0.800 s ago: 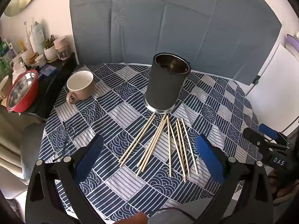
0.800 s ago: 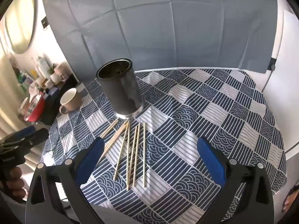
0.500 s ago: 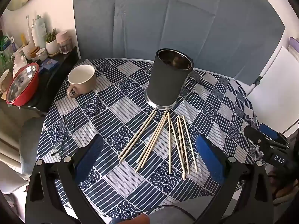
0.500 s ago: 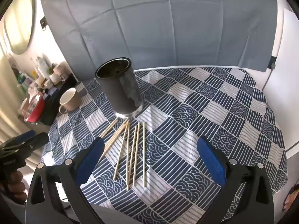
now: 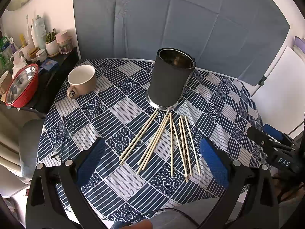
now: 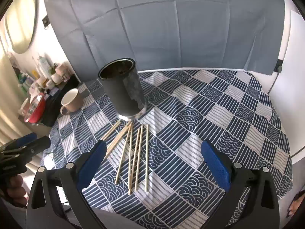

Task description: Organize utensils

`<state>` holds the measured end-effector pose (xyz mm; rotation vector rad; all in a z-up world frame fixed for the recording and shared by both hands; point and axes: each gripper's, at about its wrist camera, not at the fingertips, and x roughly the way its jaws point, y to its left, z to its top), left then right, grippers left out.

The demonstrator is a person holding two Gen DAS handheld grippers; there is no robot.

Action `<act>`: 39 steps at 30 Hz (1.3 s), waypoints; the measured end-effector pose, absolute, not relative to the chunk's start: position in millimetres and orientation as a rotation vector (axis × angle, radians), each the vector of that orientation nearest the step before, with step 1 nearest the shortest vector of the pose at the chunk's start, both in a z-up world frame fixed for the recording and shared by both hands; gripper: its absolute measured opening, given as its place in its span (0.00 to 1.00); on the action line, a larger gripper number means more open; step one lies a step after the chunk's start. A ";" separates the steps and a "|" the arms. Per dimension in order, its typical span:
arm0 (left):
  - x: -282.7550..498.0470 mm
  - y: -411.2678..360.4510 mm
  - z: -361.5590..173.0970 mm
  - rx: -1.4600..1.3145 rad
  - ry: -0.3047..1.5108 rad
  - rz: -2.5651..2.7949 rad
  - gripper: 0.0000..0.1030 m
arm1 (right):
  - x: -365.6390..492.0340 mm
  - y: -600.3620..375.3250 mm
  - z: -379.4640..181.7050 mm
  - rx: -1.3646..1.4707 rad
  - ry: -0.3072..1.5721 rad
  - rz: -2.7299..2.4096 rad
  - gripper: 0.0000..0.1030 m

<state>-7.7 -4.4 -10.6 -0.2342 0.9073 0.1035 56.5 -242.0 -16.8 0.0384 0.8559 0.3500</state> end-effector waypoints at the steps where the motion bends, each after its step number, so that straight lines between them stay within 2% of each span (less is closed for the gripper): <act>1: -8.8 -4.0 -10.4 -0.236 0.905 0.109 0.94 | 55.7 -243.2 -16.0 0.042 0.853 0.350 0.93; 39: -2.8 8.5 -14.2 -0.270 0.946 0.131 0.94 | 49.4 -238.8 -4.7 -0.018 0.818 0.345 0.93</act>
